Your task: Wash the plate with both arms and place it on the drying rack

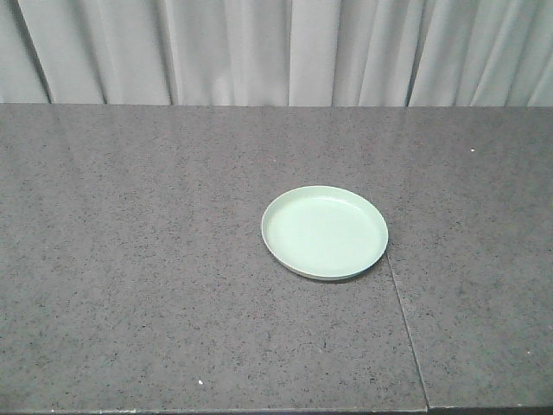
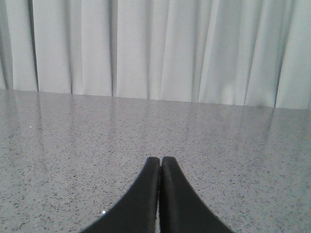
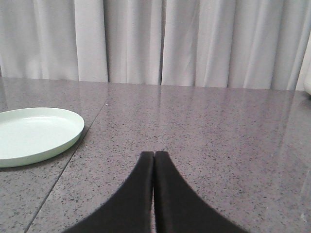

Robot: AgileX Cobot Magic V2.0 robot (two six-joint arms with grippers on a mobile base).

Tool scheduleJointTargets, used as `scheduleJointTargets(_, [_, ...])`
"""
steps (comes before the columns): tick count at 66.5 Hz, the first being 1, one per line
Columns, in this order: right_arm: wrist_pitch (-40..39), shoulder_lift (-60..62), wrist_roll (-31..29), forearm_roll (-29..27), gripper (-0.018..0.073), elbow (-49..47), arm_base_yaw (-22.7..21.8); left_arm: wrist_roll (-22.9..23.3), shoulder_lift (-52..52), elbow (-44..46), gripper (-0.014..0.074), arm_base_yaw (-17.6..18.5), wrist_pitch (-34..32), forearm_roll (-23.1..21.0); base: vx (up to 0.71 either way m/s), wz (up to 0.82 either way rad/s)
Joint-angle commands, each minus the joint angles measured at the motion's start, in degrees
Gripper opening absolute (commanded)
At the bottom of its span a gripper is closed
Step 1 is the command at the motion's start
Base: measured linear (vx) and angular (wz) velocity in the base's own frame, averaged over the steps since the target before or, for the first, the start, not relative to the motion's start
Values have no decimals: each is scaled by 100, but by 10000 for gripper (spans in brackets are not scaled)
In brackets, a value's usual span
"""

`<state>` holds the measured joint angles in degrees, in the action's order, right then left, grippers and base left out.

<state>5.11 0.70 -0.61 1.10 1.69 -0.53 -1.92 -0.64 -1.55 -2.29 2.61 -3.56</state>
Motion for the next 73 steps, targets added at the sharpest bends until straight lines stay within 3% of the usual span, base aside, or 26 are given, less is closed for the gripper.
scheduleJointTargets(1, [-411,19,-5,63,-4,4,-25,51,-80,149,-6,42,-398,-43,0,0])
scheduleJointTargets(33, [-685,19,13,-7,-4,-312,-20,51,-80,149,-6,42,-398,-43,0,0])
scheduleJointTargets(50, [1229,-594,-348,51,-4,-1993,-20,51,-80,149,-6,42,-398,-43,0,0])
scheduleJointTargets(73, [3401,-2420,-819,-526,0,-3887,-20,51,-80,149,-6,42,-398,-43,0,0])
